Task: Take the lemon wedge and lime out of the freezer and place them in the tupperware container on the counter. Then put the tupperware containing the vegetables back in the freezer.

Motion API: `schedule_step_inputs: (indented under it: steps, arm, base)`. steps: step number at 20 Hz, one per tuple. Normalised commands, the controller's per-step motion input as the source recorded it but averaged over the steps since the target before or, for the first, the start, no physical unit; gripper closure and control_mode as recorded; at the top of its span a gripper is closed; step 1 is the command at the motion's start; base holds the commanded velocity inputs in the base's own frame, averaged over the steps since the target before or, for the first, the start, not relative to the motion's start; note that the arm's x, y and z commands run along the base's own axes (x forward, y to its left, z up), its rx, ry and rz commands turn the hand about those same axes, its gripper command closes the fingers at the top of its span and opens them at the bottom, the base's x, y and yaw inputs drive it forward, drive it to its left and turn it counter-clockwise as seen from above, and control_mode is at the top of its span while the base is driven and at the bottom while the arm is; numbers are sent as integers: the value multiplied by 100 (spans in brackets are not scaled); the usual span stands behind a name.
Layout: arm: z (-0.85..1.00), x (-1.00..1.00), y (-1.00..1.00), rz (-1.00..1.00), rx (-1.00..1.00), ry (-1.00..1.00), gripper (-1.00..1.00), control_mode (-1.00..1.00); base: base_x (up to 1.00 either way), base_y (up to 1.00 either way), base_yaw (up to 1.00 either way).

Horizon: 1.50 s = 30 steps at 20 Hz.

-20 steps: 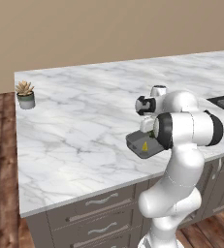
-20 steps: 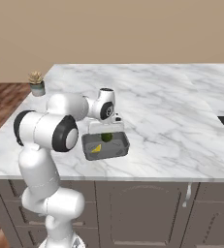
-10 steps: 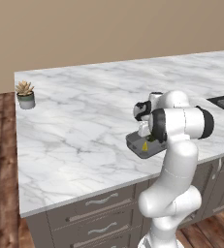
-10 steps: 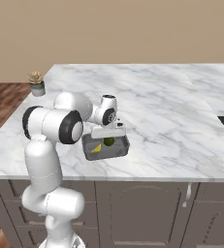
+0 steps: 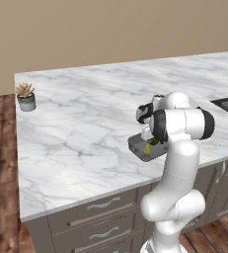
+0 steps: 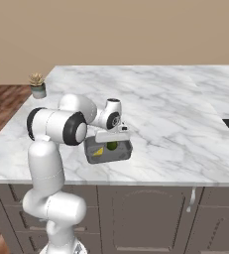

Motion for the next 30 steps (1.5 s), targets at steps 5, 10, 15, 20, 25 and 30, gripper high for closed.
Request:
schedule_step_inputs:
  steps: [5,10,15,20,25,30]
  arm:
    - [0,0,0,0,0,0,-100,-100]
    - [1,-2,3,3,0,0,-100,-100]
    - [31,-11,12,4,0,-2,-100,-100]
    - [58,-37,21,6,0,-4,-100,-100]
    - [56,-63,36,10,0,0,-100,-100]
    - [33,-60,41,2,0,6,-100,-100]
  base:
    - [0,0,0]
    - [0,0,0]
    - [0,0,0]
    - [0,0,0]
    - [0,0,0]
    - [0,0,0]
